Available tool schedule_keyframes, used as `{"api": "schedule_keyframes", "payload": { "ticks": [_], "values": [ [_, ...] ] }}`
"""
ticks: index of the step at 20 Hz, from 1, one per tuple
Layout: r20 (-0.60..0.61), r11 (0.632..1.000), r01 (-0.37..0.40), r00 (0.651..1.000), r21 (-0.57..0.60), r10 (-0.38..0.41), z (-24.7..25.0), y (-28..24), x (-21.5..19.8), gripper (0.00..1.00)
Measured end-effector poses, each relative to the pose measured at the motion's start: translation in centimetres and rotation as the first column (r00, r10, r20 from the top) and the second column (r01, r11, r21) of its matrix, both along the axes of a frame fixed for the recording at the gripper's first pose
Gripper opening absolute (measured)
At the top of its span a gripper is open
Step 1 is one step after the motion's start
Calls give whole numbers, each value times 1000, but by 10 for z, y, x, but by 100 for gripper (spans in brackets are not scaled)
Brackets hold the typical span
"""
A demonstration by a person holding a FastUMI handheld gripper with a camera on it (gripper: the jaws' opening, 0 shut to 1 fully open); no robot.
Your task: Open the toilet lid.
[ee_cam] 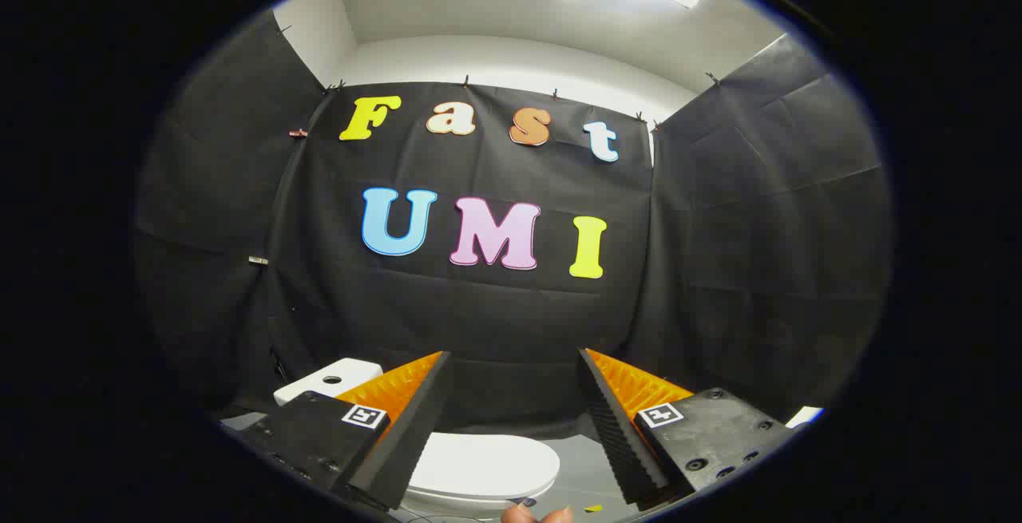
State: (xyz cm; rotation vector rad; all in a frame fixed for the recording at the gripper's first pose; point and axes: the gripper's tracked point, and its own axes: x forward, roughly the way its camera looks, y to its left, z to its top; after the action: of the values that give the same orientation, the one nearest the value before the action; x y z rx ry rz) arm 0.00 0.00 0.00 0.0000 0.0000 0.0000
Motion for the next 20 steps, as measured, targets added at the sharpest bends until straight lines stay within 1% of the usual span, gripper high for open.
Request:
{"api": "schedule_keyframes", "payload": {
  "ticks": [6, 15, 18, 20],
  "values": [
    [-12, 1000, -11, 1000, 2, 11, -3, 4, -2, 98],
    [-12, 1000, -5, 1000, -3, 5, -2, 4, -4, 98],
    [8, 1000, 0, 1000, -2, 0, 0, 2, -4, 99],
    [34, 1000, -3, 999, 31, 2, 0, 4, -3, 98]
  ]
}}
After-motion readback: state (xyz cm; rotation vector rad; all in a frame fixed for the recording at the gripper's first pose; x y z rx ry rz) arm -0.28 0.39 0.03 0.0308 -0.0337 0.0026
